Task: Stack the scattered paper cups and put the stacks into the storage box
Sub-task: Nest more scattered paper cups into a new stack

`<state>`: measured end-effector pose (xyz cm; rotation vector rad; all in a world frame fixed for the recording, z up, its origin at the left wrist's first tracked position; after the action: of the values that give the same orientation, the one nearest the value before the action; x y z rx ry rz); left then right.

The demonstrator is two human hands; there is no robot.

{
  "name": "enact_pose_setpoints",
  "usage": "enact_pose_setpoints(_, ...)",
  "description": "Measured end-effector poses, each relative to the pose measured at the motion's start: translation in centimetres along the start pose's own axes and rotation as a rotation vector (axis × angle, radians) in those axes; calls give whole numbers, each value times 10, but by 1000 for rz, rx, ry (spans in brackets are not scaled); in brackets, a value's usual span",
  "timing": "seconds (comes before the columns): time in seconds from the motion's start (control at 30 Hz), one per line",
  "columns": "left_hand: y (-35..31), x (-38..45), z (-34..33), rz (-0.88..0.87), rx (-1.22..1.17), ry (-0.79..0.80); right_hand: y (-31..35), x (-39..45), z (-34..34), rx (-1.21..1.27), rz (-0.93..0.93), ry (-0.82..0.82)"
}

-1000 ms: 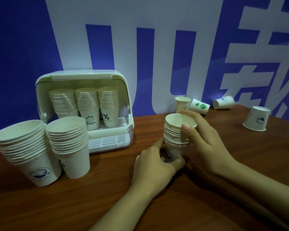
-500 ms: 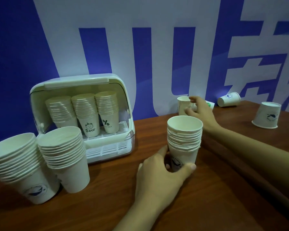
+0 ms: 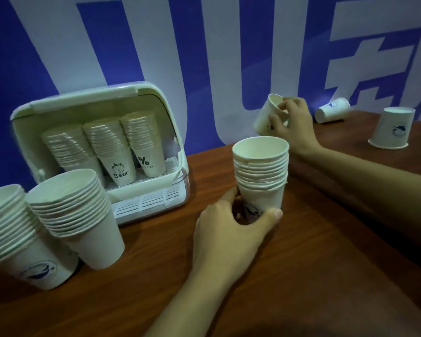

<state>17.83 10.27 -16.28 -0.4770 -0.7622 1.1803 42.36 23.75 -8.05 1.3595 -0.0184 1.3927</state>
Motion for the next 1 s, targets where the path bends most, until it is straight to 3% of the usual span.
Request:
enact_pose_setpoints(0.2, -10, -2, 6, 9, 31, 2, 123, -38, 88, 194, 379, 6)
enact_pose_setpoints(0.33, -19, -8, 3, 1, 52, 55, 173, -75, 95, 193, 512, 264)
enact_pose_setpoints(0.47, -24, -15, 1, -28, 59, 60, 163, -107, 63, 65, 433, 549)
enact_pose_setpoints(0.53, -22, -15, 1, -23, 41, 62, 155, -119, 56, 59, 368, 602)
enact_pose_setpoints(0.7, -33, -17, 1, -79, 71, 57, 142, -118, 72, 173, 180, 403)
enact_pose_setpoints(0.83, -34, -15, 2, -87, 89, 55, 121, -121, 56, 231, 19, 420)
enact_pose_setpoints(1.0, -26, -11, 4, -44, 84, 31, 120, -121, 46, 292, 14, 416)
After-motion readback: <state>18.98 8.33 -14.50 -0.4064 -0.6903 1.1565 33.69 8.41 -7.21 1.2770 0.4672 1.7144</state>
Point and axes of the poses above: each hand's wrist, its own x-axis towards the middle knuckle, its own z-axis out of the back of the hand, y = z × x, the point moved 9 cm from there along x, towards the middle knuckle, and after that the axes turned 8 degrees about x, right-handed, at the moved point
